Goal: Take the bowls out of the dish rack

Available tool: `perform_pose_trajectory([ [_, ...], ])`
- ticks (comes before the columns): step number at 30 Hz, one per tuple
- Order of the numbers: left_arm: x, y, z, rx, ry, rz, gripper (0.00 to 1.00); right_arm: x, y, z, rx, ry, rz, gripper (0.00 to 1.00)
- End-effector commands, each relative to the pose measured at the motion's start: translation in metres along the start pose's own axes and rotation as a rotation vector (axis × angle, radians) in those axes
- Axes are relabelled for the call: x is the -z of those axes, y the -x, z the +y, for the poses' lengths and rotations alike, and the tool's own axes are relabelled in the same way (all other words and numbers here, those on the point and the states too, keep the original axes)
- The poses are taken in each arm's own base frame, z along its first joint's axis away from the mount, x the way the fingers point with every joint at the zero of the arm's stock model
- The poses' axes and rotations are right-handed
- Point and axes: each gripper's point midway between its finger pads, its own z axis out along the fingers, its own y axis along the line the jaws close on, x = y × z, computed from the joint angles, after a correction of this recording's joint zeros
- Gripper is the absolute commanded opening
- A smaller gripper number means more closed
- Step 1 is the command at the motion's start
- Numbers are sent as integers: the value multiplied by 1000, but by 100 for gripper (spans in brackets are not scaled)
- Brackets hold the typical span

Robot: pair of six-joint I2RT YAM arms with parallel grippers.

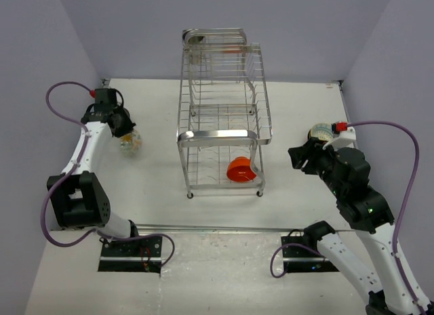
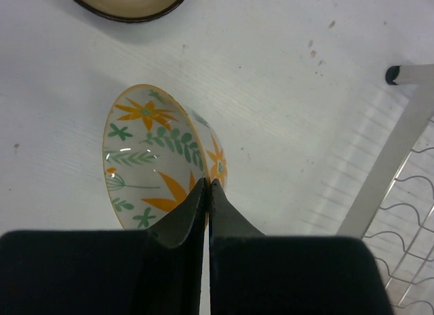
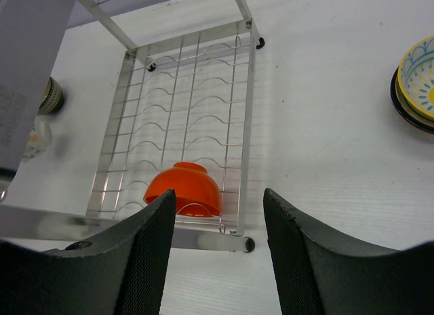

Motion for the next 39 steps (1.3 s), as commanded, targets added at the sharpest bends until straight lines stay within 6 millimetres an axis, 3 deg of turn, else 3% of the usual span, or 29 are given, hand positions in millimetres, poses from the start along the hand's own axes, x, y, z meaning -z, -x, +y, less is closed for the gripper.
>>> perform_pose_trajectory([
  [1, 13, 14, 3, -52, 30, -93, 0, 2, 12, 3, 2, 11, -40, 56],
  [13, 17, 7, 33, -158, 303, -96, 0, 1, 6, 1, 3, 11, -33, 56],
  [16, 15, 5, 33, -168, 297, -96, 0, 1, 5, 1, 4, 11, -33, 56],
  [23, 7, -8, 11, -184, 197, -76, 0, 0, 3, 1, 8, 12, -24, 56],
  [26, 1, -11, -16, -185, 25, -77, 0, 0, 3, 2, 9, 18, -20, 56],
  [30, -22, -43, -51, -142, -181, 78, 0, 6, 10, 5, 10, 27, -30, 56],
  [33, -33, -62, -55, -107, -218, 144, 0, 7, 8, 9, 9, 44, -10, 56],
  [39, -49, -66, -44, -116, -134, 193, 0, 6, 0, 8, 3, 47, 15, 56],
])
